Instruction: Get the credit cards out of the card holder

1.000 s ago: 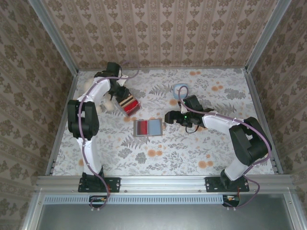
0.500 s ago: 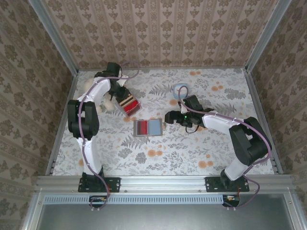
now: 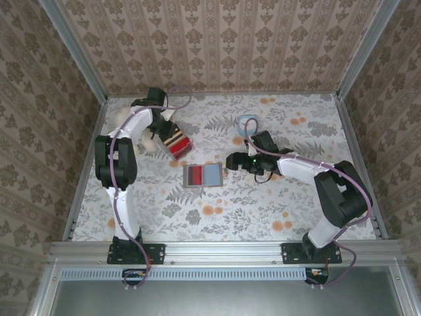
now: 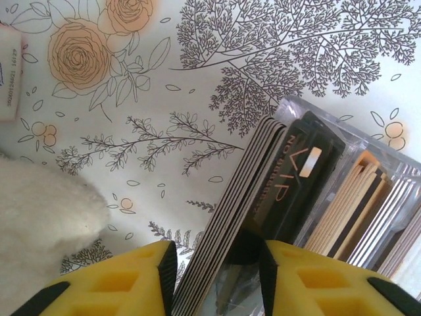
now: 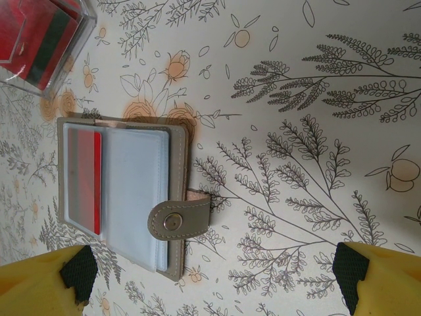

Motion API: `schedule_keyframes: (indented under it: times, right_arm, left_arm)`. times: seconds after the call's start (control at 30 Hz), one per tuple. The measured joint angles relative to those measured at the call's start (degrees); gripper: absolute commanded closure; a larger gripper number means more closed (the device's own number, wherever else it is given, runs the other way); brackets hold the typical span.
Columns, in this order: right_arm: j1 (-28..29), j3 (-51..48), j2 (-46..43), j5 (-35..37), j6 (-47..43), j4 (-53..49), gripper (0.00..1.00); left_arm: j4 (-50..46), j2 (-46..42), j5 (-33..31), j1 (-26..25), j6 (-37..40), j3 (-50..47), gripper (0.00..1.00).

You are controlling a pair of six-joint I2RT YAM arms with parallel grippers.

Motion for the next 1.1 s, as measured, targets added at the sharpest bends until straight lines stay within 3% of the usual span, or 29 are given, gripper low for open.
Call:
schedule_keyframes:
  times: [0.2, 0.7, 0.77, 0.93, 1.1]
  right_arm:
    - [0.0, 0.0, 0.0, 0.0, 0.0, 0.0, 0.04]
    - [0.0, 0.0, 0.0, 0.0, 0.0, 0.0, 0.04]
    - [0.0, 0.0, 0.0, 0.0, 0.0, 0.0, 0.04]
    - [0.0, 0.0, 0.0, 0.0, 0.0, 0.0, 0.04]
    - [0.0, 0.0, 0.0, 0.0, 0.0, 0.0, 0.04]
  left_arm:
    - [0.4, 0.0, -1.3, -0.5, 0.5, 0.0, 0.71]
    - [0.4, -0.3, -9.9, -4.2, 5.6, 0.0, 0.71]
    - [0.4, -0.3, -10.6, -4.5, 5.9, 0.0, 0.68]
    - [0.2, -0.3, -11.3, -4.5, 6.7, 0.0, 0.49]
    - [0.1, -0.4, -11.1, -4.5, 6.2, 0.0, 0.39]
